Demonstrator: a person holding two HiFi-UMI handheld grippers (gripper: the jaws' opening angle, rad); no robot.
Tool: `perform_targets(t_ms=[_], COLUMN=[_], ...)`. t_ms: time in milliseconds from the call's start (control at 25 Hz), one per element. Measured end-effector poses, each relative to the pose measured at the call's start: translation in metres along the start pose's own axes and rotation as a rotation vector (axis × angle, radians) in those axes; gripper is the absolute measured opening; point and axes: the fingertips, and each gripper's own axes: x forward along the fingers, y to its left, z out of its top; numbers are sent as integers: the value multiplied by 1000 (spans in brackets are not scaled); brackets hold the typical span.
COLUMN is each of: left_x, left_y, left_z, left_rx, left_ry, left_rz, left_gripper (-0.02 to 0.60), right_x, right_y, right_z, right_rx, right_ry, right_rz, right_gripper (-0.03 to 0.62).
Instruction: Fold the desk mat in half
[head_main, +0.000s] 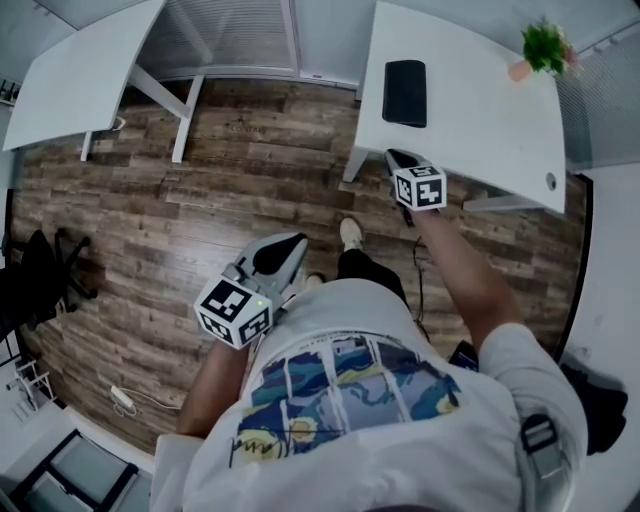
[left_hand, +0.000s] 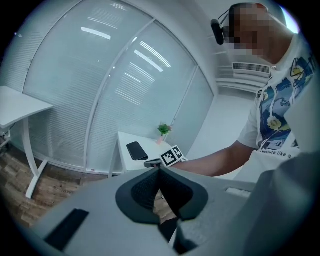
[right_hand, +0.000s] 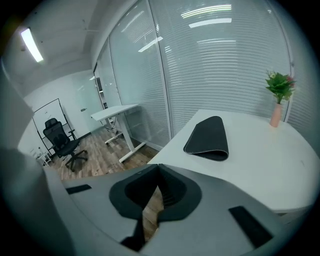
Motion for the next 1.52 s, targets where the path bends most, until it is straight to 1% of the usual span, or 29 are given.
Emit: perform_targets(t_ms=[240, 480, 720, 1040, 1240, 1400, 1520], left_x=[-14, -39, -50, -65, -64, -66, -70], left_y=[-16, -26, -39, -60, -77, -85, -87], left_z=[-18, -33, -42, -61, -66, -68, -72], left_rx=[25, 41, 72, 82, 88, 102, 101], left_ry=[22, 46, 49, 66, 70, 64, 60], left_rz=[-59, -84, -103, -136, -153, -170, -172], left_gripper=[3, 3, 3, 3, 3, 3, 3], right_x=[-43, -89, -135, -199, -229, -243, -255], right_y=[38, 78, 112, 163, 175, 187, 199], right_z=[-27, -45, -62, -70, -74, -75, -68], right_rx=[4, 33, -7, -46, -37, -76, -103], right_ry=[-5, -44, -73, -128, -164, -182, -203], right_rz=[20, 37, 52, 89, 90, 90, 101], right_gripper=[2, 0, 0, 0, 0, 0, 0])
